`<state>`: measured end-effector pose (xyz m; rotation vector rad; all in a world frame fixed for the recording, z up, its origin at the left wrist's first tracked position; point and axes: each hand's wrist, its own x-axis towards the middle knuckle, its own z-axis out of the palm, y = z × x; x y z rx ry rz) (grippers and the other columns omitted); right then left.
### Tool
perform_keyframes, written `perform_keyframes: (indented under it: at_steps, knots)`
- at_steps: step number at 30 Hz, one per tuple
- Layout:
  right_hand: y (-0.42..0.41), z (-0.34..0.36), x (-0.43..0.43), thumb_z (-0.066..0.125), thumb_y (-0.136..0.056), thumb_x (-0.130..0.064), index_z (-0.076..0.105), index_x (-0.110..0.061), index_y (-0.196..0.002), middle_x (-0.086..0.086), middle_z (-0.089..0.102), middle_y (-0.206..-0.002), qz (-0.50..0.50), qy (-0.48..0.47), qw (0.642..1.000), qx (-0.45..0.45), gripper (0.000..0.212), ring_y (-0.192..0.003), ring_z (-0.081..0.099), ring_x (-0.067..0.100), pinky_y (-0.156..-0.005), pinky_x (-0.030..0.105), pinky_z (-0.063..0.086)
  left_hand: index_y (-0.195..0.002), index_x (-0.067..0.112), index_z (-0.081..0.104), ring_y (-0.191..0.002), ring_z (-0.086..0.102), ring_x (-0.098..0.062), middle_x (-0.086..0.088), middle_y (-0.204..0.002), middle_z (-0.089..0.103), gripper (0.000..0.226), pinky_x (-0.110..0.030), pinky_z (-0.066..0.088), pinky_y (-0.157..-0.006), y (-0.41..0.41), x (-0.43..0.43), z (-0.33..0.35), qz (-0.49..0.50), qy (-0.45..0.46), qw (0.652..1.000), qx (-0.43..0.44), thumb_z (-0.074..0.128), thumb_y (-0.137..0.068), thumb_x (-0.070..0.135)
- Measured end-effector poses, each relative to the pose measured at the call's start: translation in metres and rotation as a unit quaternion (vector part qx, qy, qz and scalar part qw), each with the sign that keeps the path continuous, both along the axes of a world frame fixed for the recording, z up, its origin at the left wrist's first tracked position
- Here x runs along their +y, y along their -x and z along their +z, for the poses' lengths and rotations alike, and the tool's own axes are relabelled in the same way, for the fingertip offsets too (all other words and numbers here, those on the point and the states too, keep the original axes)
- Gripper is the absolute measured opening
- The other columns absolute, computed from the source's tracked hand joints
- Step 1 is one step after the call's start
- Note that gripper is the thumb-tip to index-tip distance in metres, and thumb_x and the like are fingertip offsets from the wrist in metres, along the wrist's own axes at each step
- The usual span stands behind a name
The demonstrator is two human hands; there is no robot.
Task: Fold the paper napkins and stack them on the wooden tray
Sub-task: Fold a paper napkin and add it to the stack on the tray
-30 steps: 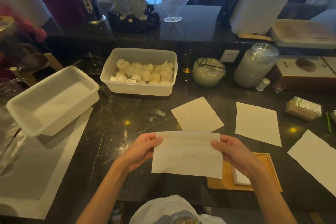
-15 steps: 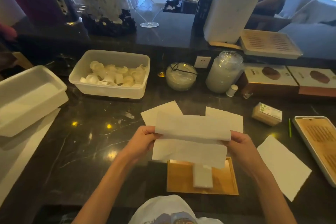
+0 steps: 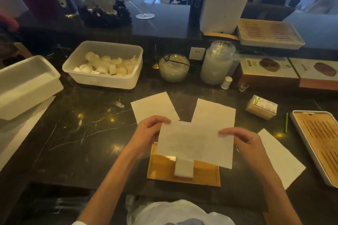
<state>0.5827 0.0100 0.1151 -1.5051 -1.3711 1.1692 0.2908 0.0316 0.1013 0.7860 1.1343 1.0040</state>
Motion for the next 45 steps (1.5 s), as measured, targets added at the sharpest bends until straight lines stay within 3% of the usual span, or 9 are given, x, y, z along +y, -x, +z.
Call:
perform_keyframes:
  at_steps: [3,7,13,16,18,21,27,33,45]
  knots:
    - [-0.007,-0.003,-0.005,0.053,-0.103,-0.018,0.079,-0.035,-0.097,-0.029,0.067,-0.101,0.001,0.030,0.998,0.051,0.031,-0.094,0.060,-0.011,-0.063,0.008,0.055,-0.088,0.019,0.078,-0.110,0.067,-0.025,-0.006,-0.114,0.068,0.028,-0.031,0.061,-0.078,-0.008,-0.002,-0.003,0.022,-0.003,0.999,0.034,0.055,-0.100,0.009]
    - [-0.013,-0.001,-0.003,0.045,-0.106,-0.017,0.079,-0.029,-0.098,-0.018,0.071,-0.110,0.023,0.042,0.995,0.093,0.037,-0.113,0.060,0.012,-0.093,0.034,0.052,-0.090,0.022,0.080,-0.111,0.068,-0.022,-0.001,-0.115,0.072,0.030,-0.030,0.062,-0.081,-0.015,-0.004,-0.005,0.020,-0.006,0.995,0.099,0.056,-0.100,0.008]
    - [0.001,0.015,0.021,0.064,-0.097,-0.025,0.066,-0.043,-0.109,-0.030,0.062,-0.109,0.157,-0.049,0.974,-0.154,0.022,-0.103,0.056,-0.011,-0.073,0.003,0.048,-0.112,0.034,0.067,-0.145,0.031,-0.009,0.010,-0.155,0.041,0.023,-0.037,0.029,-0.116,-0.033,-0.007,-0.012,-0.065,-0.158,0.921,0.351,0.057,-0.100,0.017]
    - [0.017,0.022,0.030,0.067,-0.095,-0.028,0.055,-0.047,-0.131,-0.027,0.059,-0.112,0.271,-0.023,0.935,-0.230,0.042,-0.097,0.057,-0.009,-0.074,0.005,0.046,-0.128,0.055,0.051,-0.153,0.012,-0.006,0.018,-0.160,0.030,0.042,-0.037,0.016,-0.120,-0.047,-0.006,-0.006,-0.240,-0.180,0.897,0.325,0.067,-0.090,0.046]
    - [0.024,0.027,0.035,0.068,-0.095,-0.028,0.052,-0.046,-0.135,-0.027,0.057,-0.111,0.317,-0.032,0.915,-0.249,0.047,-0.094,0.057,-0.009,-0.077,0.007,0.047,-0.126,0.045,0.060,-0.139,0.043,-0.008,0.017,-0.142,0.054,0.042,-0.037,0.037,-0.115,-0.056,-0.005,-0.001,-0.290,-0.166,0.899,0.282,0.067,-0.086,0.054]
    - [0.025,0.039,0.041,0.061,-0.096,-0.037,0.055,-0.050,-0.124,-0.036,0.055,-0.106,0.276,-0.074,0.937,-0.203,0.031,-0.094,0.058,-0.013,-0.074,0.005,0.048,-0.106,0.030,0.074,-0.095,0.069,-0.011,0.012,-0.099,0.072,0.030,-0.023,0.056,-0.080,-0.062,-0.006,0.006,-0.232,-0.170,0.937,0.197,0.063,-0.088,0.051]
    - [0.026,0.020,0.024,0.049,-0.081,-0.064,0.071,-0.030,-0.105,-0.017,0.077,-0.093,0.076,0.046,0.993,0.073,0.047,-0.087,0.073,-0.001,-0.061,0.010,0.055,-0.096,0.041,0.078,-0.098,0.076,-0.015,0.008,-0.103,0.078,0.016,-0.025,0.062,-0.070,-0.052,-0.007,0.004,-0.031,-0.116,0.988,0.094,0.066,-0.086,0.044]
    - [0.044,-0.012,0.018,0.067,-0.091,-0.038,0.074,-0.029,-0.094,-0.019,0.076,-0.089,-0.008,0.046,0.996,0.075,0.012,-0.088,0.074,0.004,-0.065,0.017,0.060,-0.099,0.034,0.075,-0.096,0.076,-0.015,0.007,-0.102,0.079,0.014,-0.027,0.063,-0.070,-0.047,-0.008,-0.003,-0.008,-0.078,0.993,0.088,0.062,-0.094,0.032]
    - [0.044,-0.021,0.017,0.074,-0.089,-0.027,0.073,-0.034,-0.094,-0.018,0.076,-0.090,-0.021,-0.010,0.999,0.043,0.008,-0.090,0.072,0.002,-0.070,0.017,0.061,-0.099,0.038,0.078,-0.101,0.075,-0.016,0.005,-0.104,0.078,0.021,-0.027,0.062,-0.075,-0.049,-0.008,-0.007,-0.010,-0.056,0.998,0.039,0.063,-0.086,0.044]
